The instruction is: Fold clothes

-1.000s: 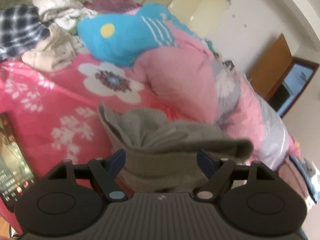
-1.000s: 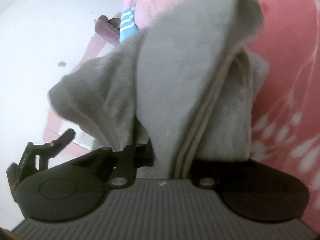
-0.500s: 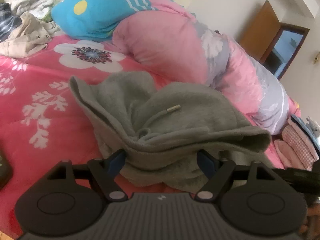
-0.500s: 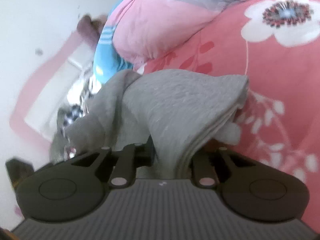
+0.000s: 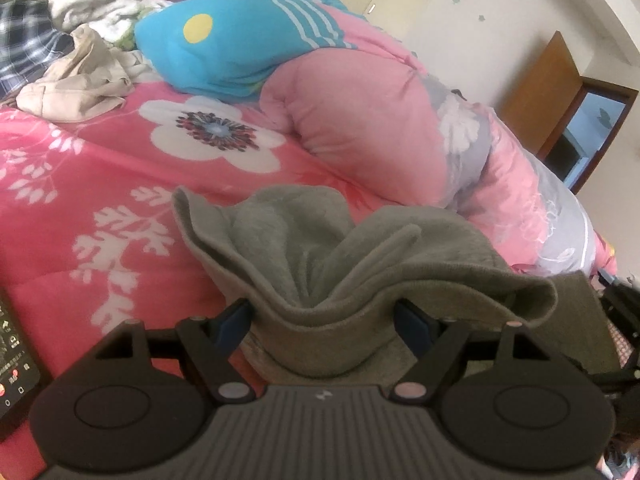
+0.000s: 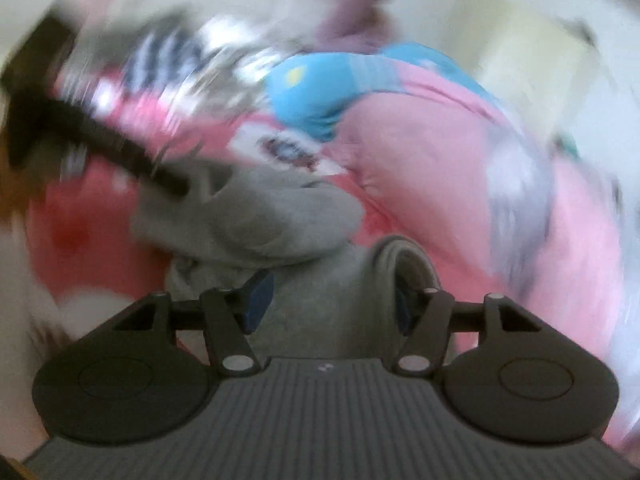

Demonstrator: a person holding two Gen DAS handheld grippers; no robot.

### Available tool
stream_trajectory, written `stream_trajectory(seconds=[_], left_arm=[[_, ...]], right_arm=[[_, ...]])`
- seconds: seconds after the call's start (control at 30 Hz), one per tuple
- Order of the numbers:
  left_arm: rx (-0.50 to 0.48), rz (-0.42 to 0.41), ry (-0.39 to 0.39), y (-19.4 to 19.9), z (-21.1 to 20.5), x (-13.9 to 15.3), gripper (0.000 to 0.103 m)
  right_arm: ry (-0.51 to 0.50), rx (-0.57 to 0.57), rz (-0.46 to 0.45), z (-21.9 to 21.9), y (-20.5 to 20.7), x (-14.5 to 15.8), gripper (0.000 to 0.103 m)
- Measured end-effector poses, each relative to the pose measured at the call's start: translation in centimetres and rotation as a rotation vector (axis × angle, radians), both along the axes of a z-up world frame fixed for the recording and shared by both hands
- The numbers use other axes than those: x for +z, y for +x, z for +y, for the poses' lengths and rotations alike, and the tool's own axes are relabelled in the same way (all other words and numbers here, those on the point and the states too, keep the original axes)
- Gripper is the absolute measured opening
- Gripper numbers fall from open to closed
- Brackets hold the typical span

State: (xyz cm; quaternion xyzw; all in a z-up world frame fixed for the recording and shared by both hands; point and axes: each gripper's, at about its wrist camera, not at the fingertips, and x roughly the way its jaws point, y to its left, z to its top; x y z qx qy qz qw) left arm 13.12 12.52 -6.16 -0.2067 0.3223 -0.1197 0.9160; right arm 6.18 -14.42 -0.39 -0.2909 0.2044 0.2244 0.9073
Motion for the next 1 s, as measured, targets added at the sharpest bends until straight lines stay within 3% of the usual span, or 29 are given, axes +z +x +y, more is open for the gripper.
stream_trajectory(seconds=[0.1, 0.17, 0.2, 0.27, 0.43, 0.53, 0.6, 0.73, 0.93, 1.0], left_arm=[[0.001, 0.001, -0.003, 0.2, 0.2, -0.2, 0.080], [-0.001, 0.001, -0.005, 0.3, 0.3, -0.3, 0.080], [-0.004, 0.002, -0.005, 0.3, 0.2, -0.2, 0.080], [-0.010, 0.002, -0.004, 0.4, 0.3, -0.2, 0.080], [-0.009, 0.005, -0.017, 0.5, 0.4, -0.3, 0.080], [-0.008, 0.006, -0.017, 0.4, 0.4, -0.3, 0.080], [-0.007, 0.007, -0.021, 0.2, 0.5, -0.3, 0.080], [-0.003, 0.012, -0.040, -0.1, 1.2, -0.5, 0.080], [-0.017, 0.020, -0.072, 0.0, 2.3, -0.7, 0.080], [-0.019, 0.018, -0.078, 0.0, 2.5, -0.7, 0.080]], right_arm=[[-0.195, 0.055, -0.056, 0.7, -0.3, 0.6, 0.063], [-0.242, 0.021, -0.072, -0.4, -0.5, 1.4, 0.068], [-0.239, -0.033, -0.073, -1.5, -0.3, 1.8, 0.070], [-0.221, -0.147, -0.085, -3.8, -0.1, 2.6, 0.086], [-0.082, -0.370, -0.083, -8.8, -0.4, 4.4, 0.090], [-0.038, -0.303, -0.099, -8.0, -1.0, 4.4, 0.090], [-0.075, -0.175, -0.120, -5.2, -1.0, 3.4, 0.090], [-0.211, 0.068, -0.142, 1.3, -0.3, 0.5, 0.090], [-0.481, 0.321, -0.307, 7.0, 0.4, -2.8, 0.088], [-0.518, 0.390, -0.333, 7.8, 0.4, -2.8, 0.076]])
